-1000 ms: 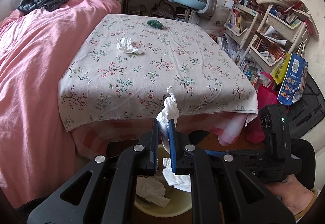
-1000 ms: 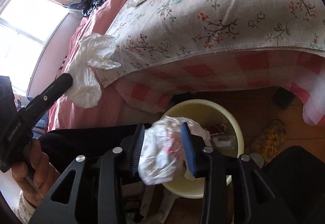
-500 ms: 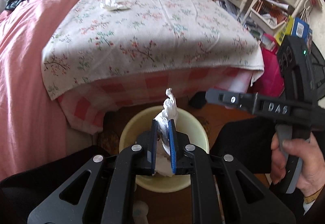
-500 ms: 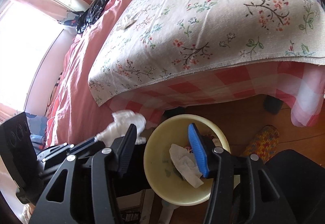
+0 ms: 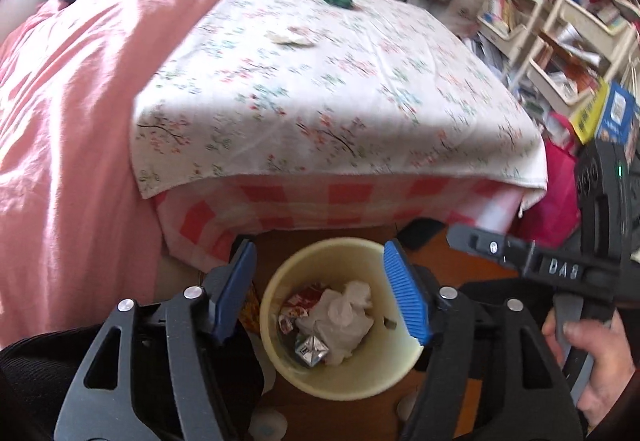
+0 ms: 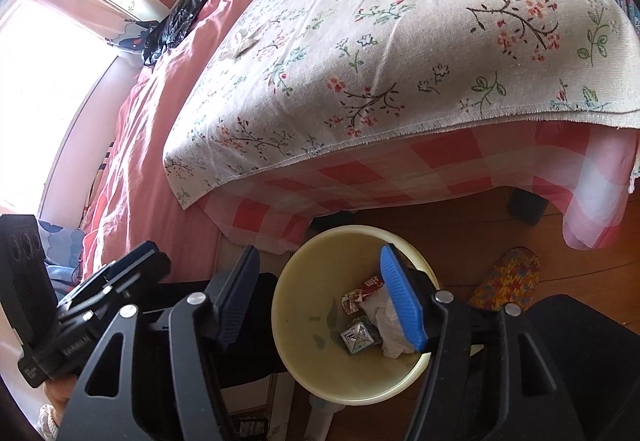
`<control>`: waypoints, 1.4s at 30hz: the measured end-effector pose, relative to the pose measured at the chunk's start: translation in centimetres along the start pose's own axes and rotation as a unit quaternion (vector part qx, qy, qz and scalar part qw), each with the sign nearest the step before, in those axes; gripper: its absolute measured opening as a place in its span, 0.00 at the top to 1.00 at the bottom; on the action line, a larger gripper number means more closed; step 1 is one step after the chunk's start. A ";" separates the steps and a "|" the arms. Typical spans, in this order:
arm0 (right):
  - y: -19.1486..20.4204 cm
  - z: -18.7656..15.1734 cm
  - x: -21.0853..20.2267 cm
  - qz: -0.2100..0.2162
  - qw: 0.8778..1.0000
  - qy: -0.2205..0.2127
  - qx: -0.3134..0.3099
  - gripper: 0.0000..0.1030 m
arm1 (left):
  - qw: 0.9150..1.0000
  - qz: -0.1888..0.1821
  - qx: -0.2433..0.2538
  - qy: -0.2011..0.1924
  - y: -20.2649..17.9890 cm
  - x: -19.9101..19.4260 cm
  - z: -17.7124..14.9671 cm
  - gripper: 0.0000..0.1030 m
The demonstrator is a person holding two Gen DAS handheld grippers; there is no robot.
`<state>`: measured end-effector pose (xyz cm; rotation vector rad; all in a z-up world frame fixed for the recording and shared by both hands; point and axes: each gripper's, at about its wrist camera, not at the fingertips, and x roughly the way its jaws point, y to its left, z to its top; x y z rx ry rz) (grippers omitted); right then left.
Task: Collect trash
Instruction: 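Open both grippers to drop the tissues into the wastebasket, then move both open grippers back over the table toward the plush toy and tissue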
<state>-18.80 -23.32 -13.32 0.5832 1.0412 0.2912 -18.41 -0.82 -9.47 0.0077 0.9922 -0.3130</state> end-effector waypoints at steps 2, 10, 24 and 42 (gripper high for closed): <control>0.1 0.0 0.1 -0.004 1.000 0.002 -0.004 0.38 | 1.000 0.006 -0.014 -0.008 0.5 -0.2 0.2 0.33; 0.5 -0.2 0.3 -0.012 1.000 0.008 -0.016 0.37 | 0.999 0.013 -0.045 -0.020 1.7 -0.4 0.6 0.27; 0.7 -0.2 0.2 -0.011 1.000 0.001 -0.016 0.37 | 0.998 0.020 -0.056 -0.031 2.0 -0.6 0.7 0.25; 7.7 14.4 -3.3 -0.047 0.978 -0.119 -0.163 0.28 | 0.997 0.007 -0.068 -0.043 3.2 2.6 11.6 0.23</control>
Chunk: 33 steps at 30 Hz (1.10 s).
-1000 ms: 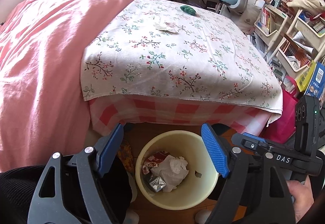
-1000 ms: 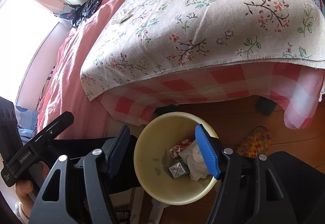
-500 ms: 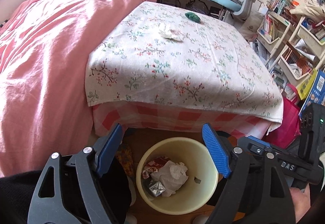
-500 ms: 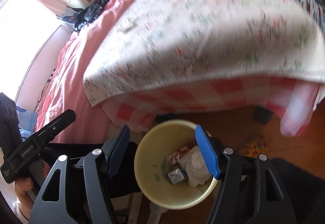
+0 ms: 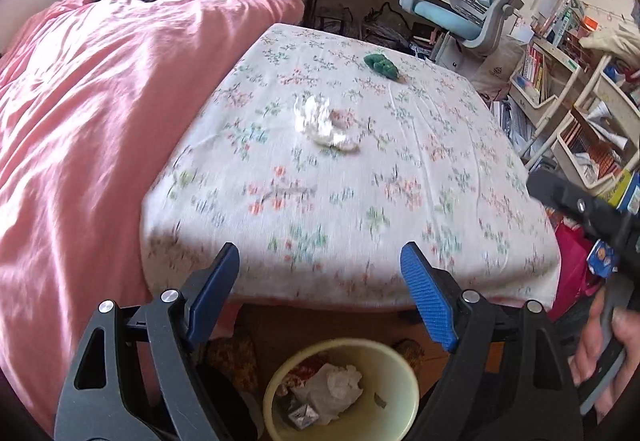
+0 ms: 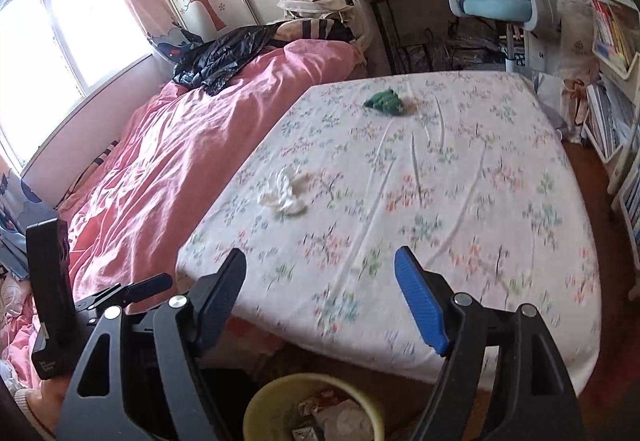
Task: Collect trash
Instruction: 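Move both open grippers back over the table toward the plush toy and tissue, then grasp the green plush toy with the right gripper while the left gripper grasps the tissue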
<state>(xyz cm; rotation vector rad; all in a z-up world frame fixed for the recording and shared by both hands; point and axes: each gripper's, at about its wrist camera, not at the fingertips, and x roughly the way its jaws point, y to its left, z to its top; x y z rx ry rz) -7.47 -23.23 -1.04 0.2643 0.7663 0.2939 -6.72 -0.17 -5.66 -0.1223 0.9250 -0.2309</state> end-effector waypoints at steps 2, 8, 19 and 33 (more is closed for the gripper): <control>-0.6 2.6 2.1 -0.012 1.000 0.004 -0.013 0.28 | 1.000 0.000 0.002 0.002 -0.1 1.4 2.1 0.23; -3.2 8.7 10.3 -0.042 0.998 0.034 -0.028 0.28 | 0.999 0.012 0.049 0.012 -1.0 7.0 7.9 0.23; -5.9 15.9 22.4 -0.098 0.991 0.066 -0.057 0.28 | 0.994 0.027 0.087 0.068 -2.5 15.2 12.6 0.23; -7.2 14.5 20.6 -0.044 0.997 0.057 -0.027 0.66 | 0.993 -0.032 0.090 0.064 -2.7 15.6 13.5 0.94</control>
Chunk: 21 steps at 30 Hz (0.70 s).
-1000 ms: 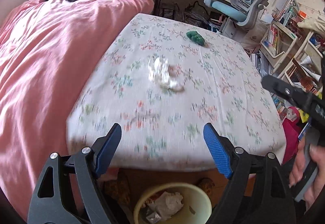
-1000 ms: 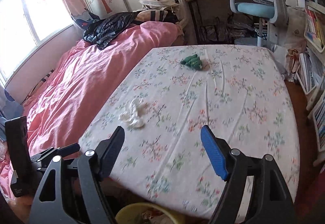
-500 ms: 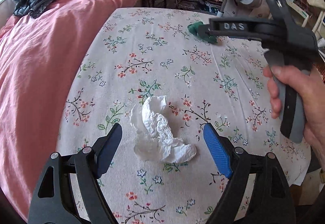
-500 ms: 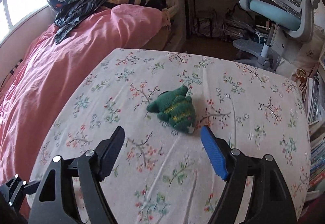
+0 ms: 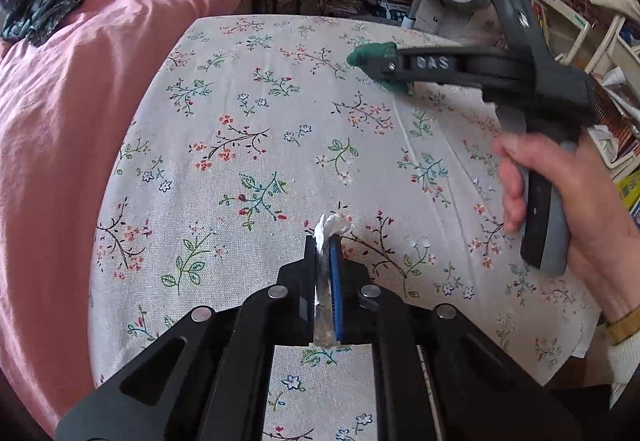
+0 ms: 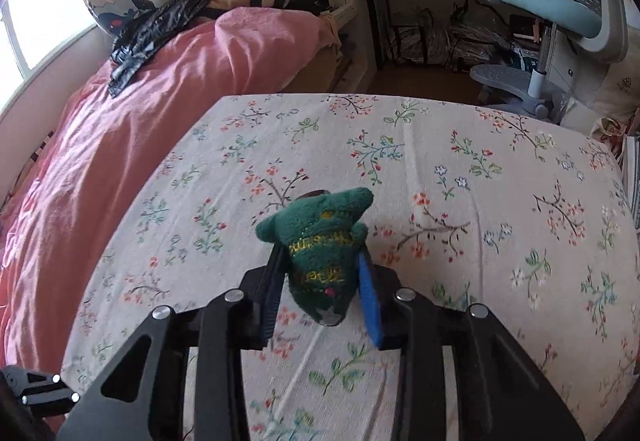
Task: Collect trash
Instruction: 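Grasp the green plush toy with the right gripper while the left gripper grasps the tissue, then carry the green plush toy and tissue over the yellow wastebasket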
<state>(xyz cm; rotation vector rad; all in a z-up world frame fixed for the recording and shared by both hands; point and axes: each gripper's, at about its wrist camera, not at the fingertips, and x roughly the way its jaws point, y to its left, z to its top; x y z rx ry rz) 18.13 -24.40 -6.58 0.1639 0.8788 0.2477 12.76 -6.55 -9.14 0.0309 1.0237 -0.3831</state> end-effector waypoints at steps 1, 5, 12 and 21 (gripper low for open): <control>0.1 -0.8 -1.4 0.011 1.000 -0.008 0.004 0.66 | 1.000 -0.006 -0.006 -0.009 0.2 -0.5 0.0 0.94; 0.4 -4.3 -7.1 0.042 0.998 -0.034 0.019 0.66 | 0.998 -0.043 -0.033 -0.044 0.7 -2.8 -0.2 0.94; -0.3 -10.8 -16.1 0.063 0.993 -0.073 0.064 0.66 | 0.992 -0.053 -0.039 -0.105 0.0 -8.3 -2.5 0.94; 1.1 -15.7 -21.7 0.083 0.987 -0.114 0.082 0.66 | 0.987 -0.037 -0.066 -0.143 0.1 -14.7 -8.8 0.94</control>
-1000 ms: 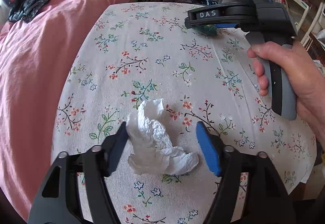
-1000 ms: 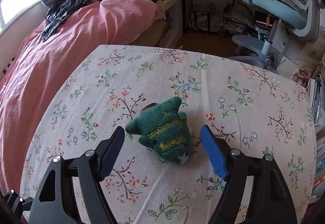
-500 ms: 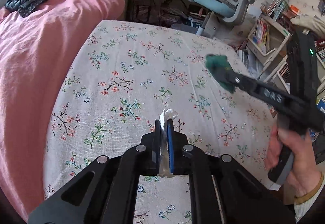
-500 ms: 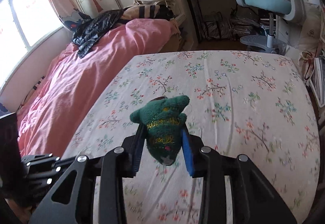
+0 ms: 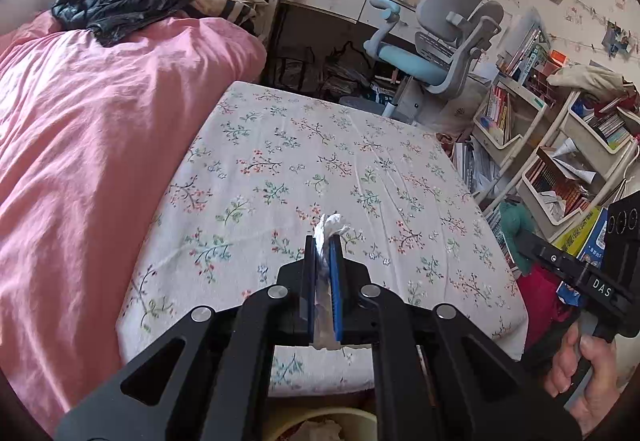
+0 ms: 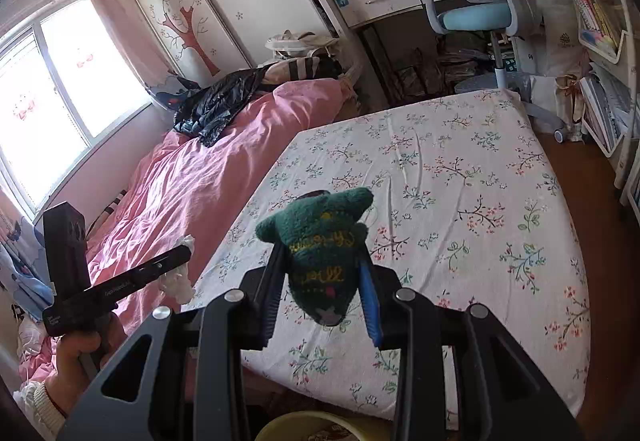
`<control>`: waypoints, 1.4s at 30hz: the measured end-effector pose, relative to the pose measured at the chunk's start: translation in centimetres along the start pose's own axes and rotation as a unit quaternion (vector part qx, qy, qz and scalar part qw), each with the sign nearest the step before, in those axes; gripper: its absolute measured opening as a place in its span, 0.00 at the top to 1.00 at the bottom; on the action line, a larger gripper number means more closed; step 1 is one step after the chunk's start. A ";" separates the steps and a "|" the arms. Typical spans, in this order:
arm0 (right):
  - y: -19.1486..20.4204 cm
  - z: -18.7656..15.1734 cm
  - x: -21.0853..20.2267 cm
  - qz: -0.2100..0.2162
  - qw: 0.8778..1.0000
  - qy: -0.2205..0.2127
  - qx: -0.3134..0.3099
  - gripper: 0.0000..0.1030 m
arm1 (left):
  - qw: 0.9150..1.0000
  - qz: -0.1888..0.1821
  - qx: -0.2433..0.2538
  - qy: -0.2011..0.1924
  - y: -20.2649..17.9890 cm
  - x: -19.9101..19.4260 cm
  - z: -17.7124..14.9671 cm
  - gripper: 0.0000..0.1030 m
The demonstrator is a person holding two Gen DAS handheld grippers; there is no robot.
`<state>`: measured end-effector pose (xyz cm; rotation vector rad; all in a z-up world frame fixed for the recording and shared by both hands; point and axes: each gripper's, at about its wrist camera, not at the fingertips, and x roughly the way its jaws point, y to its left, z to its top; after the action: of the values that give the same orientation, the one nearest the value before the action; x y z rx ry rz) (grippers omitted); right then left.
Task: Collect trash
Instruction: 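Carry the green plush toy and tissue over the yellow wastebasket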
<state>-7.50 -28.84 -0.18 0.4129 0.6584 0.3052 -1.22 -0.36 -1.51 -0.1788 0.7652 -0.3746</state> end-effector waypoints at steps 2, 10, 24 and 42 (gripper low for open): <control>0.3 -0.5 -0.3 -0.001 1.000 -0.002 -0.002 0.66 | 1.000 0.005 0.003 -0.007 -0.1 -1.4 -1.0 0.94; 1.0 -2.0 -1.8 -0.017 1.000 -0.012 -0.012 0.66 | 1.000 0.023 0.004 -0.017 -0.3 -4.1 -3.5 0.94; 2.1 -6.8 -4.3 -0.019 1.000 -0.022 0.004 0.65 | 1.000 0.021 0.010 -0.016 -0.9 -7.0 -7.3 0.94; 3.3 -8.6 -3.1 -0.022 1.000 -0.001 -0.017 0.64 | 0.999 0.024 0.020 -0.016 -1.2 -6.8 -7.6 0.94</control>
<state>-15.88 -24.84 -3.18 0.3655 0.6594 0.2738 -11.40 1.04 -2.16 -0.1280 0.7293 -0.3417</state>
